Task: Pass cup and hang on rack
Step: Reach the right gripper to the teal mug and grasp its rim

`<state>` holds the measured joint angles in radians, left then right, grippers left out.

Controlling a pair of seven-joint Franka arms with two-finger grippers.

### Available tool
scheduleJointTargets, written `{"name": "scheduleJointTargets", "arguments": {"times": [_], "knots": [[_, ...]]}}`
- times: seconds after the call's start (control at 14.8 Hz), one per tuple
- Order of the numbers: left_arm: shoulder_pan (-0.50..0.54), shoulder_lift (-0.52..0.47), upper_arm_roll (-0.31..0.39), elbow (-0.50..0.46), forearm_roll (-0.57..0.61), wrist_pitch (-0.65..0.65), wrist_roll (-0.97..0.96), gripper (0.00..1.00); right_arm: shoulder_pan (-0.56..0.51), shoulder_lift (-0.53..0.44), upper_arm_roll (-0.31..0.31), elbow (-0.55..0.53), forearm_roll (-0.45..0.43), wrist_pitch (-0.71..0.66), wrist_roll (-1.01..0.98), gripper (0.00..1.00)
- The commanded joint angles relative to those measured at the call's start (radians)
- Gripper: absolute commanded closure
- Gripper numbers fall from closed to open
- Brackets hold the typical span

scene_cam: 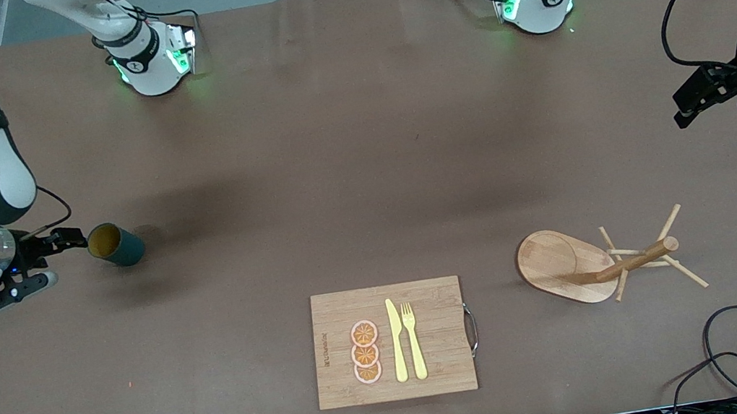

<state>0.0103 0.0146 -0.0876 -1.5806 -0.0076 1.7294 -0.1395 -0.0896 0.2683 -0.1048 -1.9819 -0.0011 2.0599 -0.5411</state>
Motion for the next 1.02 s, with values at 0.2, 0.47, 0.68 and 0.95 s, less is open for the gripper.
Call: {"name": "scheduleJointTargets", "arguments": {"times": [0.2,0.47,0.68,0.95], "knots": [[-0.003,-0.001,-0.003,0.008,0.018,-0.008,-0.008,0.0,-0.019,-0.015,0.013,-0.202,0.003,0.227,-0.059,0.03],[-0.003,-0.001,-0.003,0.008,0.018,-0.008,-0.008,0.0,-0.015,0.005,0.014,-0.215,0.004,0.236,-0.086,0.5],[-0.003,-0.001,-0.004,0.008,0.018,-0.008,-0.008,0.0,-0.016,0.019,0.014,-0.215,0.007,0.24,-0.086,0.86],[-0.003,-0.001,-0.004,0.007,0.018,-0.01,-0.008,0.0,-0.012,0.016,0.014,-0.207,0.007,0.229,-0.091,1.0]]}}
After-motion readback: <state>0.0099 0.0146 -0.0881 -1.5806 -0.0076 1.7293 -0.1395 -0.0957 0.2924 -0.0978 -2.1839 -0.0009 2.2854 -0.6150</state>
